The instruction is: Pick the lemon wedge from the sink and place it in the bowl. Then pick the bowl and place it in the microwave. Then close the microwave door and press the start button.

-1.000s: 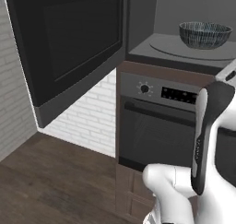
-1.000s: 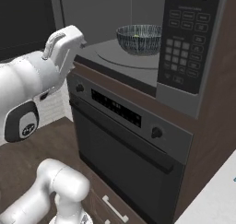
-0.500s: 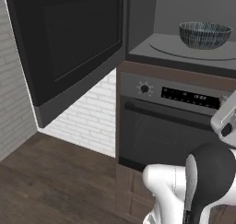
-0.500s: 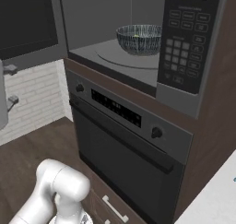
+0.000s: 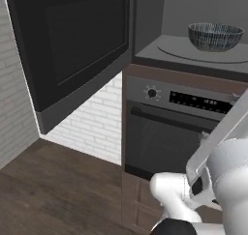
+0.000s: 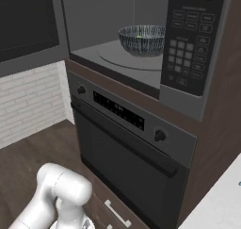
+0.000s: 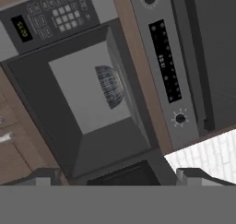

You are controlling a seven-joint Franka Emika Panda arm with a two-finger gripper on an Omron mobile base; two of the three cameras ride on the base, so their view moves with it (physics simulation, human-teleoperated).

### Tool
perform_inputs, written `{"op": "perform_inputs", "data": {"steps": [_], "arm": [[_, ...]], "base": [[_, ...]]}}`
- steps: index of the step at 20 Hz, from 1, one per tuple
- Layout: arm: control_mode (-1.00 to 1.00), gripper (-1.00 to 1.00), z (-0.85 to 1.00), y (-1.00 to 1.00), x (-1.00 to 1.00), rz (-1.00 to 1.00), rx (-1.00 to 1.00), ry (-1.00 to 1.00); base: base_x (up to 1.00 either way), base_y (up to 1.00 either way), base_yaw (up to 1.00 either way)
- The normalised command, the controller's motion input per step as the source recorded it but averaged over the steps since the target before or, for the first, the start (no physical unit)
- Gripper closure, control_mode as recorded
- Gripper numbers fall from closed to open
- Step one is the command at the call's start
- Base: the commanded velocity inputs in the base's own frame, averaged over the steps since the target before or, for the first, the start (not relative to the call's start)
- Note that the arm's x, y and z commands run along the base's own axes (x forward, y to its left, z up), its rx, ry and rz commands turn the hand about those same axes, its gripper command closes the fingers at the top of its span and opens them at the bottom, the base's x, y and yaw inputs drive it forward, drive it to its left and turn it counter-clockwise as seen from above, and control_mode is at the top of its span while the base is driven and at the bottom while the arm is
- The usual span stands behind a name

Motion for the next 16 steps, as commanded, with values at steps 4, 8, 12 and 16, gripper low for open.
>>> {"op": "perform_inputs", "data": {"steps": [4, 8, 12, 16], "arm": [[-1.00, -1.00, -0.21, 1.00, -0.01, -0.11, 0.00, 0.00], [-1.00, -1.00, -0.47, 0.99, 0.23, -0.06, -0.12, 0.00], [-1.00, -1.00, -0.40, 1.00, 0.46, -0.11, -0.21, -0.09], [-1.00, -1.00, -0.44, 0.96, 0.58, -0.10, -0.22, -0.05]], "base": [[0.00, 0.00, 0.00], [0.00, 0.00, 0.00], [0.00, 0.00, 0.00], [0.00, 0.00, 0.00]]}}
